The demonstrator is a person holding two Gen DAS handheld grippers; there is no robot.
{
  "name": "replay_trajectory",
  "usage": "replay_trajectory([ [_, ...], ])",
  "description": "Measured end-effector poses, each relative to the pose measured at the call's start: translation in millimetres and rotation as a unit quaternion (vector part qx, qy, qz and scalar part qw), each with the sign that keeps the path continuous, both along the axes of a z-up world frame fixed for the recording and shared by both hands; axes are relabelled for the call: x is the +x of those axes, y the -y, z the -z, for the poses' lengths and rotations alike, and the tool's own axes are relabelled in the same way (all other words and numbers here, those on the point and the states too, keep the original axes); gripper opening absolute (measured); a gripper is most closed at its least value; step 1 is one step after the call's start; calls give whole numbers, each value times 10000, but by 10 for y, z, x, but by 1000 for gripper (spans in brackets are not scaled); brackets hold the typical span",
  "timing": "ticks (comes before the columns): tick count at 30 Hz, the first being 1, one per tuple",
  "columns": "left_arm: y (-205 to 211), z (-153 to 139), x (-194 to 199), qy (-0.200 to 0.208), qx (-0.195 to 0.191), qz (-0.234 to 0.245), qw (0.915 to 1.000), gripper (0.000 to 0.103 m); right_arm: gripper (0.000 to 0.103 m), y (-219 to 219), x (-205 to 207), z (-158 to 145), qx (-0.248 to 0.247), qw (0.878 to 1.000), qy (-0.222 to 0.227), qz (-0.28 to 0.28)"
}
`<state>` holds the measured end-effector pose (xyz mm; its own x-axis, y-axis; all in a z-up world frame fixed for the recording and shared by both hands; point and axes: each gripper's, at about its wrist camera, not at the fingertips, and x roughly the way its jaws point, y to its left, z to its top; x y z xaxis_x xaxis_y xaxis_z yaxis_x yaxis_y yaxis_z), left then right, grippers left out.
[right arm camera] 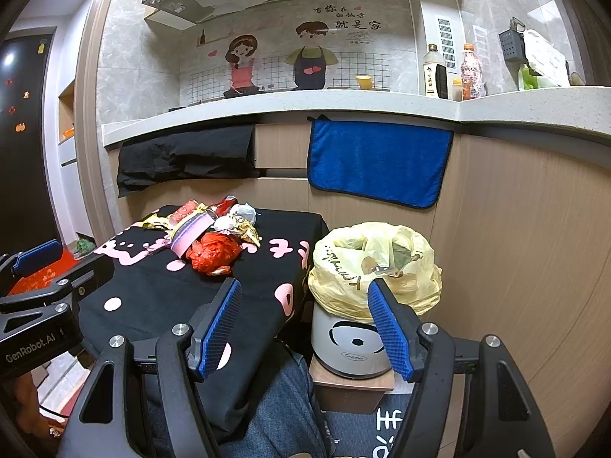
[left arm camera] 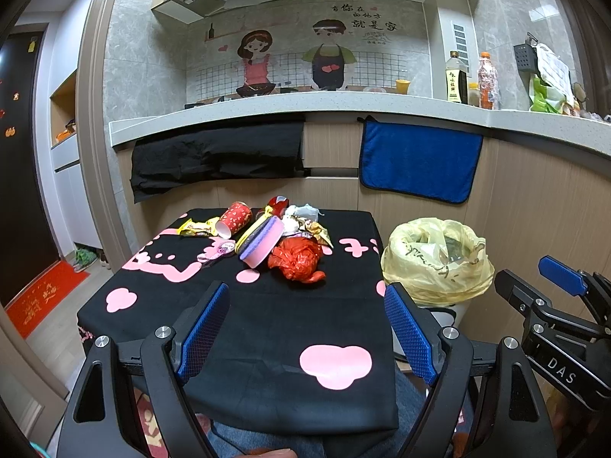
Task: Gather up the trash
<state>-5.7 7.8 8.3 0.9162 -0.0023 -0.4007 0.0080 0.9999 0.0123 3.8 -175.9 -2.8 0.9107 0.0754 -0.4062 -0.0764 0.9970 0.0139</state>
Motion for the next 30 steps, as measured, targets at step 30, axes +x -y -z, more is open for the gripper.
replay_trajectory([
  [30, -125, 41, 170, -273, -273, -1, 9993, 83, 66, -19, 79, -28, -20, 10000, -57, 65],
])
